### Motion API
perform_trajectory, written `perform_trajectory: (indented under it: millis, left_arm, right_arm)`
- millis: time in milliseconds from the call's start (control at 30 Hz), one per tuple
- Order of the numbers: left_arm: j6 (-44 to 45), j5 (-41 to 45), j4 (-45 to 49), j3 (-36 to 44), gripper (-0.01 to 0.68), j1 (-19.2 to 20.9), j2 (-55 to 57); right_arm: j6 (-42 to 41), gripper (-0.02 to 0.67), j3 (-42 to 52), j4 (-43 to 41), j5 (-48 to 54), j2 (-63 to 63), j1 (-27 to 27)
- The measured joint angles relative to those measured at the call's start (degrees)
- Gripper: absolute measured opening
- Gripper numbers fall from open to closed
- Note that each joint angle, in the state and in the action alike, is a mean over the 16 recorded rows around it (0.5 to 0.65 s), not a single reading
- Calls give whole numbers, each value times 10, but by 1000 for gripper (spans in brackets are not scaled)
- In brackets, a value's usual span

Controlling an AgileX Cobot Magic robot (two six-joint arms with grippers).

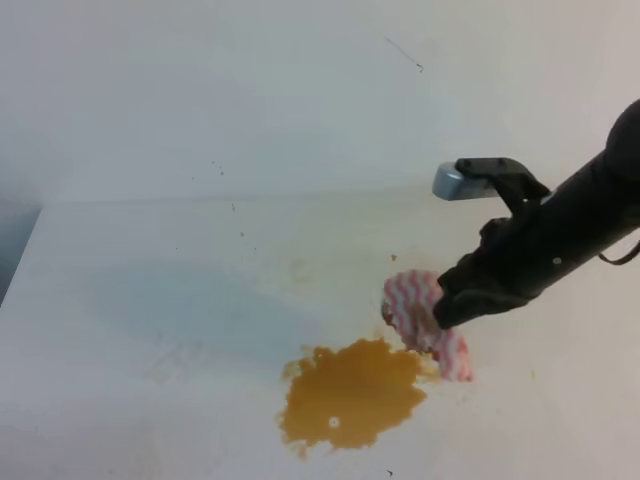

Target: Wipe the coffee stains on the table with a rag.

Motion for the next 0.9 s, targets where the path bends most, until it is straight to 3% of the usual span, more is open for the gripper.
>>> perform_trajectory:
  millis: [500, 667, 900]
  left_arm:
    - [0, 0, 0, 0, -1, 0, -1]
    - [0, 0, 0, 0, -1, 0, -1]
    - [0, 0, 0, 0, -1, 0, -1]
  right_arm:
    - [-32, 12, -41, 75, -59, 79, 170]
    - [-21, 12, -43, 62, -95, 121, 186]
    - [23, 12, -56, 2, -114, 150, 164]
